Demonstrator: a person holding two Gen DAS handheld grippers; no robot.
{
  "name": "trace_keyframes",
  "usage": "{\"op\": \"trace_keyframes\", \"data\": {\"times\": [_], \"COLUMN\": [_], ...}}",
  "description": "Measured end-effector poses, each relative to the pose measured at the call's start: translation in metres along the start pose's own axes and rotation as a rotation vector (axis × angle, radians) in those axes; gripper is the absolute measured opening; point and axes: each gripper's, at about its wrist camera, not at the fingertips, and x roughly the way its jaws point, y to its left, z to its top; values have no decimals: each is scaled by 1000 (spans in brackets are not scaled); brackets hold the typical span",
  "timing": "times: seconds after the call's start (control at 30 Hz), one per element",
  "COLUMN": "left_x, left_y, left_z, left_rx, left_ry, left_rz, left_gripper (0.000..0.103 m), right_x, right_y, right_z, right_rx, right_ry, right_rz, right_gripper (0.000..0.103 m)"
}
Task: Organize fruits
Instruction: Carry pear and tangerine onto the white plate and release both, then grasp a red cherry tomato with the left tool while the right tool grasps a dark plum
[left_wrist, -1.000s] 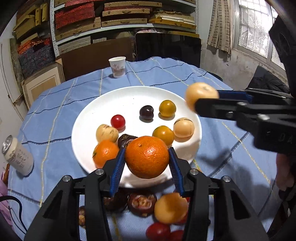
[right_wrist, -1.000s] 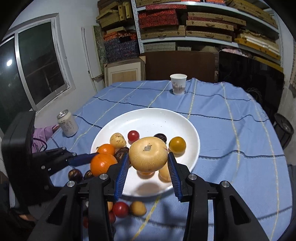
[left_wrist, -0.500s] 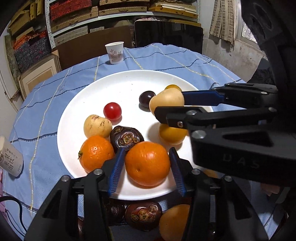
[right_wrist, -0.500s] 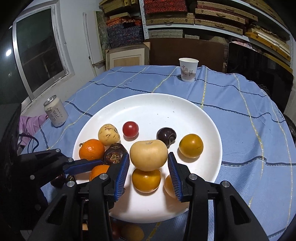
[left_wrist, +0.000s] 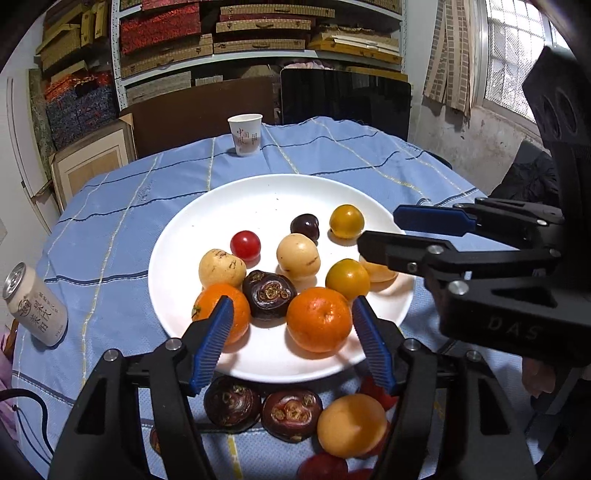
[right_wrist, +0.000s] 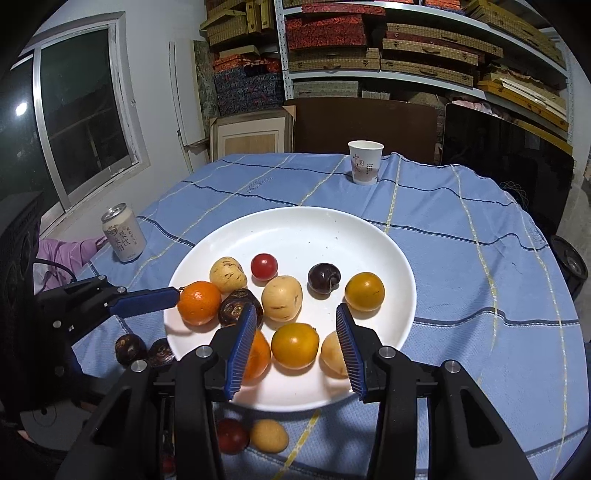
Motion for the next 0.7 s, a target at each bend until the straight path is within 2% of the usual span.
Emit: {"op": "trace_keyframes", "data": {"times": [0.07, 0.2, 0.47, 0.7], "left_x": [-8, -33, -50, -56], "left_y": [0, 1, -6, -21], "left_z": [-4, -27, -89, -105], "left_rx": [-1, 2, 40, 59], "left_ry": [-4, -19, 57, 65], "left_rz": [-4, -9, -12, -43], "left_gripper": [66, 75, 75, 75], "right_x": [-9, -25, -54, -57], "right_y": [1, 4, 18, 23], "right_z": [-7, -29, -93, -116], "right_rx": [9, 27, 57, 77], "right_ry": [-4, 4, 30, 37], "right_rz": [8, 32, 69, 74], "right_gripper": [45, 45, 48, 52]}}
